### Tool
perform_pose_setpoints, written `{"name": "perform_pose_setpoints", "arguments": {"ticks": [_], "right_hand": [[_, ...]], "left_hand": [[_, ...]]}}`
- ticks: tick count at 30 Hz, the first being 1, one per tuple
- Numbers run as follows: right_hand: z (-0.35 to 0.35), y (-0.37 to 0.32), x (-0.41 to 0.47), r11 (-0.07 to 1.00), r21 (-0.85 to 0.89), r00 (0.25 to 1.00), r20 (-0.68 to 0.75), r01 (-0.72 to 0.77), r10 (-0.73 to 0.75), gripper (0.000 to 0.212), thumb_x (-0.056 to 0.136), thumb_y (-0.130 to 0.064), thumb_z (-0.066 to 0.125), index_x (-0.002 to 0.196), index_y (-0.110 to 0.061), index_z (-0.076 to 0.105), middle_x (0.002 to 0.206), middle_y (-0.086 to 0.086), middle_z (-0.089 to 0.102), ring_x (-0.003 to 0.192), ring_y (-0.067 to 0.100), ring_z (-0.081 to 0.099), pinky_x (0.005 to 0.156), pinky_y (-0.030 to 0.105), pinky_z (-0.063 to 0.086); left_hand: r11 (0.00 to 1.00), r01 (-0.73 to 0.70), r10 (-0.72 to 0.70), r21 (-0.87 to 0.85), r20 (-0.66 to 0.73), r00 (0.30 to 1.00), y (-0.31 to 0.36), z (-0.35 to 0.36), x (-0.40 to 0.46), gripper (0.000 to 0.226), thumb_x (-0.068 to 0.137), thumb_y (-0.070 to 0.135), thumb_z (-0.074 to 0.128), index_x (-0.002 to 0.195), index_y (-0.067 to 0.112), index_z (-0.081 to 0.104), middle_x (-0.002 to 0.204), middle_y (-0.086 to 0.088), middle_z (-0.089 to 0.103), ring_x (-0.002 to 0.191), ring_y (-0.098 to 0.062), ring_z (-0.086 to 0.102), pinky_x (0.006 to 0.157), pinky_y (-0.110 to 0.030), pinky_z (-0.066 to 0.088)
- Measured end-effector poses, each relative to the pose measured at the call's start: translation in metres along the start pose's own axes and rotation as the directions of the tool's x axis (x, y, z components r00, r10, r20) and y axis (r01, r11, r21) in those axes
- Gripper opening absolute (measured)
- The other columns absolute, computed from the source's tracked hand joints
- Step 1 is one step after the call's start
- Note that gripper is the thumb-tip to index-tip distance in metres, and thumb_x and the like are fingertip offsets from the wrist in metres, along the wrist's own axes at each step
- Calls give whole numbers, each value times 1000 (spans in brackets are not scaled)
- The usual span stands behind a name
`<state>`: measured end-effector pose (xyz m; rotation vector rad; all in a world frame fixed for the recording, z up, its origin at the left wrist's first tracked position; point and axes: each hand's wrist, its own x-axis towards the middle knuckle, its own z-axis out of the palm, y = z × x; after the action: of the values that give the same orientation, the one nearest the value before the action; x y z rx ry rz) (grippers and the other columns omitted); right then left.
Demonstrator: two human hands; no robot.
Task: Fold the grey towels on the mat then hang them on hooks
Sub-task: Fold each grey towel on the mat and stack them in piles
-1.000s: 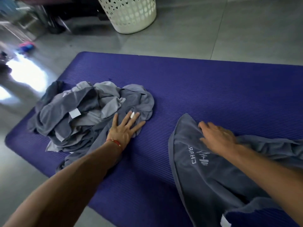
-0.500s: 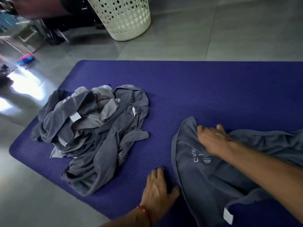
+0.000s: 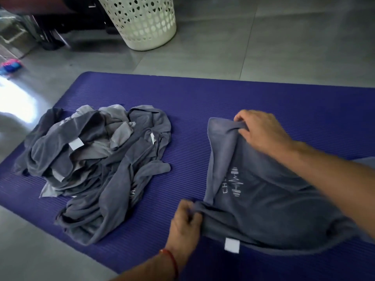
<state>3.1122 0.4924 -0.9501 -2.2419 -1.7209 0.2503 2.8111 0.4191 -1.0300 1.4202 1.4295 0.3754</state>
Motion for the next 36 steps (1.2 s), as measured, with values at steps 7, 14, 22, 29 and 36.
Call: {"name": "perform_pose_setpoints", "arguments": {"ticks": [7, 14, 22, 29, 36], "right_hand": [[-32, 8, 83, 965, -261, 995, -95, -3, -23, 20, 96, -32, 63, 109, -15, 63, 109, 14, 68, 104, 38, 62, 77, 43, 45], [13, -8, 134, 975, 45, 971, -94, -218, 221, 29, 95, -22, 66, 120, -11, 55, 119, 22, 65, 111, 43, 60, 84, 42, 46], [49, 31, 15, 985, -37, 840, 528, 170, -126, 67, 103, -31, 51, 161, -26, 17, 167, -2, 18, 152, 18, 24, 123, 38, 25], [46, 75, -205, 919, -219, 941, 162, 327, -296, 40, 84, -35, 57, 121, -22, 63, 113, -1, 61, 101, 20, 63, 93, 35, 43], [26, 119, -316, 923, -382, 964, 225, -44, 139, 68, 45, -18, 89, 99, -20, 48, 84, 0, 60, 61, 20, 63, 43, 32, 50]], "left_hand": [[946, 20, -45, -323, -70, 997, 29, -54, 49, 6, 102, 6, 53, 103, 2, 50, 72, -15, 64, 51, -23, 59, 47, -31, 51], [984, 43, -59, -173, -91, 994, 5, -71, 75, 7, 103, 11, 54, 101, 5, 52, 62, -14, 65, 47, -28, 56, 52, -37, 51], [963, -46, 112, 265, -239, 965, -12, -65, 76, 23, 90, 2, 66, 97, 21, 53, 83, 7, 66, 73, -20, 67, 67, -39, 57], [243, -628, 652, 740, 354, 670, -11, -29, 38, 39, 68, 25, 55, 107, 24, 62, 117, -6, 54, 92, -31, 53, 70, -42, 41], [-110, -887, 580, 448, 754, 309, -3, 80, 5, 45, 74, 21, 52, 117, 21, 65, 113, -3, 62, 100, -27, 59, 87, -40, 51]]}}
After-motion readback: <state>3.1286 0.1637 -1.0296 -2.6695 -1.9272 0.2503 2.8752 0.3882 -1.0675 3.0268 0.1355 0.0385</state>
